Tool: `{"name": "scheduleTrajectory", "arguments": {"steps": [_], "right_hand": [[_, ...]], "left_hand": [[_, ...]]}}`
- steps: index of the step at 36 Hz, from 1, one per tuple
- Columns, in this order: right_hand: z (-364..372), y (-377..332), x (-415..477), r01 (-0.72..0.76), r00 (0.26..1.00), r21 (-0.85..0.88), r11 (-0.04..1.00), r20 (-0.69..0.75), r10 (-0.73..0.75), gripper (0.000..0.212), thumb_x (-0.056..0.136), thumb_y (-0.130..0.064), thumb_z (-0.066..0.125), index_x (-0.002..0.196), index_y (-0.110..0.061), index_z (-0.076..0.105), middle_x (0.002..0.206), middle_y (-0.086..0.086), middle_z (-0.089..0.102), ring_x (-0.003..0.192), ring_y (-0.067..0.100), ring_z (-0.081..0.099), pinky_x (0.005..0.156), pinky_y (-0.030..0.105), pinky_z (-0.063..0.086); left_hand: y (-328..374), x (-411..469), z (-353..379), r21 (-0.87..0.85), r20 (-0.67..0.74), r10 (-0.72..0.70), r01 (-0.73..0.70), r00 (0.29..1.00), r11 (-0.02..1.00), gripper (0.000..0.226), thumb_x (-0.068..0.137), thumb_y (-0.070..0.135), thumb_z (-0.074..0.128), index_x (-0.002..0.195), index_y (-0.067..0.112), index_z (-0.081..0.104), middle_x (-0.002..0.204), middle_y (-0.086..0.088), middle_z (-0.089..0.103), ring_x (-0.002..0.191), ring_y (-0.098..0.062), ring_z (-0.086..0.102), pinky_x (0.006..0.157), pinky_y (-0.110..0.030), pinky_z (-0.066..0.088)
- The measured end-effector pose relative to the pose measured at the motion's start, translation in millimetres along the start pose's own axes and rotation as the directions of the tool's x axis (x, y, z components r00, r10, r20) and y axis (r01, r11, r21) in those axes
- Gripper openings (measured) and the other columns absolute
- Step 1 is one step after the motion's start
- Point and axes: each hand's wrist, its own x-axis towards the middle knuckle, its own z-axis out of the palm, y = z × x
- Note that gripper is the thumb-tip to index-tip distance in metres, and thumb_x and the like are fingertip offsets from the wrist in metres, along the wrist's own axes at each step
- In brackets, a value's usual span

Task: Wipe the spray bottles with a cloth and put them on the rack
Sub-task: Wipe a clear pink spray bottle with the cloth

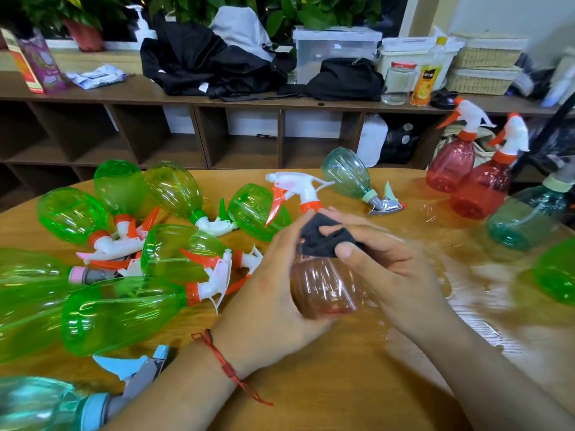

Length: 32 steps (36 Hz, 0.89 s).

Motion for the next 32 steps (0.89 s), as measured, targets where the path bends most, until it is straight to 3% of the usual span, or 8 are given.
{"name": "scheduleTrajectory", "arguments": {"steps": [3, 8, 13, 19, 24, 27, 29, 32], "right_hand": [[-3, 1, -1, 0.012, 0.999, 0.009, 1.0, 0.032, -0.012, 0.027, 0.098, -0.008, 0.064, 0.122, -0.012, 0.075, 0.138, -0.005, 0.071, 0.142, 0.019, 0.056, 0.118, 0.041, 0.045], [-10, 1, -3, 0.055, 0.993, -0.025, 0.998, 0.107, -0.052, 0.019, 0.093, -0.008, 0.068, 0.108, -0.005, 0.079, 0.13, 0.001, 0.075, 0.145, 0.02, 0.053, 0.122, 0.041, 0.04], [-8, 2, -6, 0.109, 0.983, -0.051, 0.993, 0.153, -0.1, 0.019, 0.093, -0.006, 0.069, 0.108, -0.012, 0.08, 0.129, 0.002, 0.075, 0.146, 0.025, 0.052, 0.12, 0.054, 0.041], [-6, 5, -2, 0.117, 0.992, -0.174, 0.978, 0.076, -0.105, 0.028, 0.098, -0.013, 0.067, 0.125, -0.014, 0.075, 0.141, -0.007, 0.069, 0.145, 0.018, 0.052, 0.121, 0.046, 0.042], [-4, 3, 2, -0.028, 0.999, 0.055, 0.998, -0.034, 0.03, 0.029, 0.102, -0.008, 0.059, 0.128, -0.01, 0.073, 0.137, -0.003, 0.071, 0.133, 0.019, 0.064, 0.106, 0.03, 0.053], [-6, 3, 4, -0.095, 0.993, 0.191, 0.977, -0.057, 0.108, 0.028, 0.103, -0.015, 0.06, 0.125, -0.012, 0.078, 0.134, 0.008, 0.073, 0.129, 0.029, 0.067, 0.105, 0.046, 0.055], [-6, 1, 4, -0.11, 0.99, 0.241, 0.964, -0.06, 0.128, 0.031, 0.1, -0.022, 0.061, 0.125, -0.015, 0.078, 0.135, 0.012, 0.072, 0.13, 0.034, 0.065, 0.109, 0.057, 0.052], [-4, -1, 3, -0.11, 0.99, 0.267, 0.957, -0.057, 0.13, 0.033, 0.098, -0.024, 0.063, 0.126, -0.017, 0.077, 0.137, 0.012, 0.07, 0.132, 0.034, 0.064, 0.109, 0.058, 0.051]], "left_hand": [[-1, 0, -1, 0.075, -0.034, 0.014, -0.011, 0.999, 0.997, 0.117, 0.073, 0.036, 0.099, 0.165, 0.036, 0.027, 0.16, 0.019, 0.042, 0.149, -0.003, 0.042, 0.12, -0.021, 0.038], [-8, 0, -6, 0.047, -0.156, -0.064, 0.072, 0.986, 0.996, 0.112, 0.069, 0.041, 0.1, 0.16, 0.044, 0.035, 0.157, 0.022, 0.045, 0.148, -0.004, 0.042, 0.116, -0.035, 0.047], [-9, 7, -13, -0.174, -0.18, -0.157, 0.126, 0.971, 0.977, 0.113, 0.06, 0.034, 0.103, 0.156, 0.034, 0.043, 0.151, 0.021, 0.053, 0.137, 0.005, 0.052, 0.101, -0.016, 0.051], [-6, -1, -3, -0.055, -0.117, -0.124, 0.118, 0.985, 0.991, 0.111, 0.069, 0.042, 0.099, 0.159, 0.048, 0.035, 0.158, 0.02, 0.047, 0.143, -0.011, 0.052, 0.114, -0.042, 0.051], [5, -5, 7, -0.012, -0.032, -0.075, 0.075, 0.997, 0.997, 0.117, 0.07, 0.033, 0.101, 0.16, 0.049, 0.028, 0.154, 0.024, 0.049, 0.139, -0.001, 0.054, 0.115, -0.028, 0.048], [5, -5, 7, -0.128, -0.018, -0.06, 0.057, 0.998, 0.99, 0.115, 0.071, 0.019, 0.101, 0.155, 0.051, 0.029, 0.153, 0.032, 0.046, 0.14, 0.006, 0.051, 0.111, -0.017, 0.046], [3, -5, 7, -0.181, -0.021, -0.053, 0.048, 0.998, 0.982, 0.115, 0.071, 0.013, 0.1, 0.154, 0.048, 0.03, 0.154, 0.032, 0.045, 0.143, 0.003, 0.05, 0.112, -0.018, 0.047], [5, -6, 4, -0.111, -0.028, -0.042, 0.038, 0.999, 0.993, 0.115, 0.069, 0.026, 0.102, 0.153, 0.052, 0.027, 0.151, 0.035, 0.045, 0.143, 0.003, 0.049, 0.113, -0.016, 0.045]]}}
